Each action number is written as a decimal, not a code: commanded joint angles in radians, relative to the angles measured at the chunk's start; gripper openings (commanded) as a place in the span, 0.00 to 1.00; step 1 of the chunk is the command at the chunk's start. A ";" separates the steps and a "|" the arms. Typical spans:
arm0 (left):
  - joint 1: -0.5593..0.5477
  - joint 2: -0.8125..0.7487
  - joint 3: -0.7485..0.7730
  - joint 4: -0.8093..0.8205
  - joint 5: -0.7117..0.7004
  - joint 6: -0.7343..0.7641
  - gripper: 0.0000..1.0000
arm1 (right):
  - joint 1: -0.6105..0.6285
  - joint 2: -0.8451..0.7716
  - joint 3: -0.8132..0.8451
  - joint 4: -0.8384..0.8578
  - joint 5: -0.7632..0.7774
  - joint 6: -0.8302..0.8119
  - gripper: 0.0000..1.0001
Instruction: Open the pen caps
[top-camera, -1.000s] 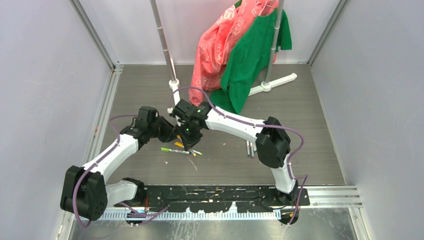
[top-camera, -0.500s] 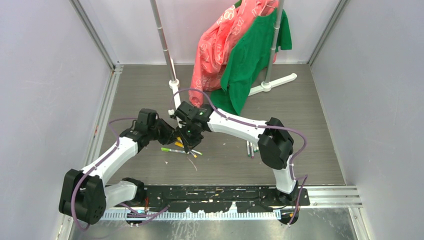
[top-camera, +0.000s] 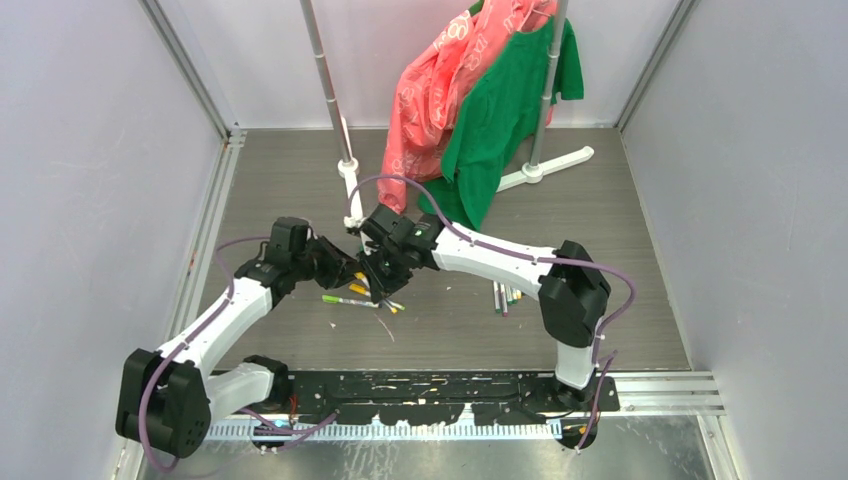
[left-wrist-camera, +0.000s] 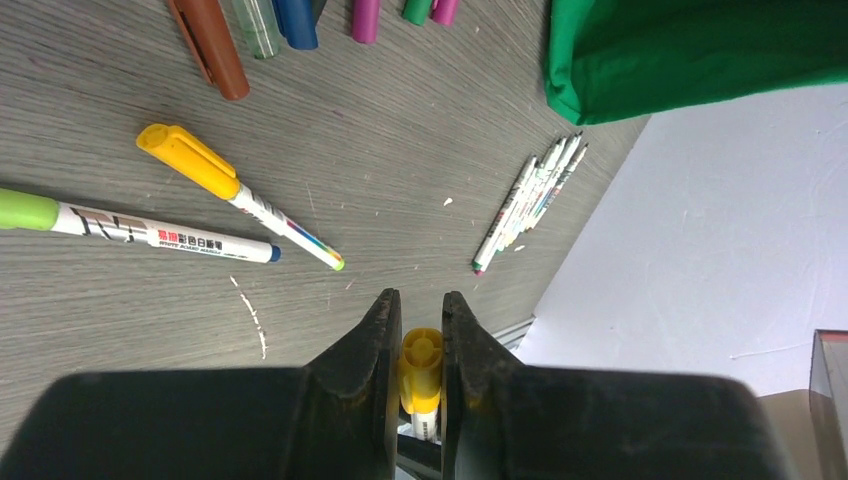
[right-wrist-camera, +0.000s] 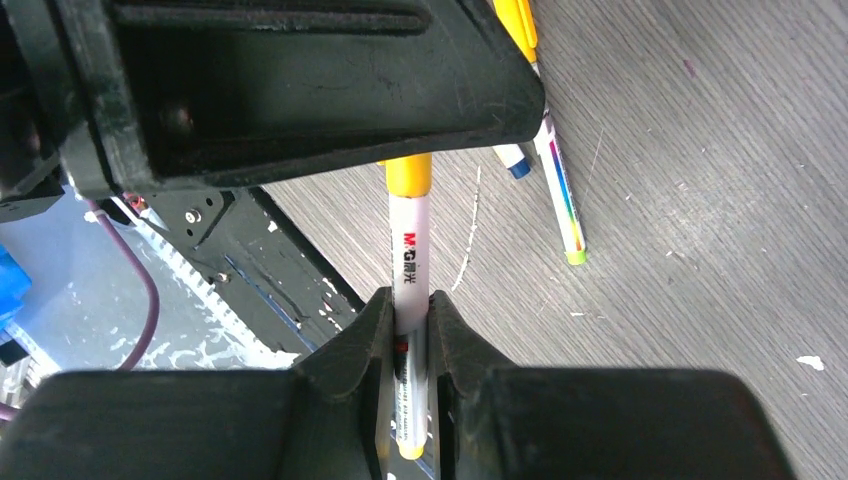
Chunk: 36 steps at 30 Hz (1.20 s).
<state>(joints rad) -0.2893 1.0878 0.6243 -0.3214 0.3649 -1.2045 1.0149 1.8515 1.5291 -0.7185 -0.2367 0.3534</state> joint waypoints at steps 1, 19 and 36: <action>0.044 -0.036 0.002 0.070 -0.031 -0.029 0.00 | 0.000 -0.089 -0.048 -0.069 0.028 0.023 0.01; 0.167 -0.003 0.009 0.108 0.047 -0.029 0.00 | 0.000 -0.236 -0.222 -0.039 0.082 0.045 0.01; 0.250 0.057 -0.043 0.262 0.173 -0.210 0.00 | 0.013 -0.265 -0.256 -0.051 0.115 0.032 0.01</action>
<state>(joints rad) -0.1326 1.1316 0.5732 -0.2119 0.6704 -1.3510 1.0203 1.6596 1.3113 -0.4747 -0.1398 0.3943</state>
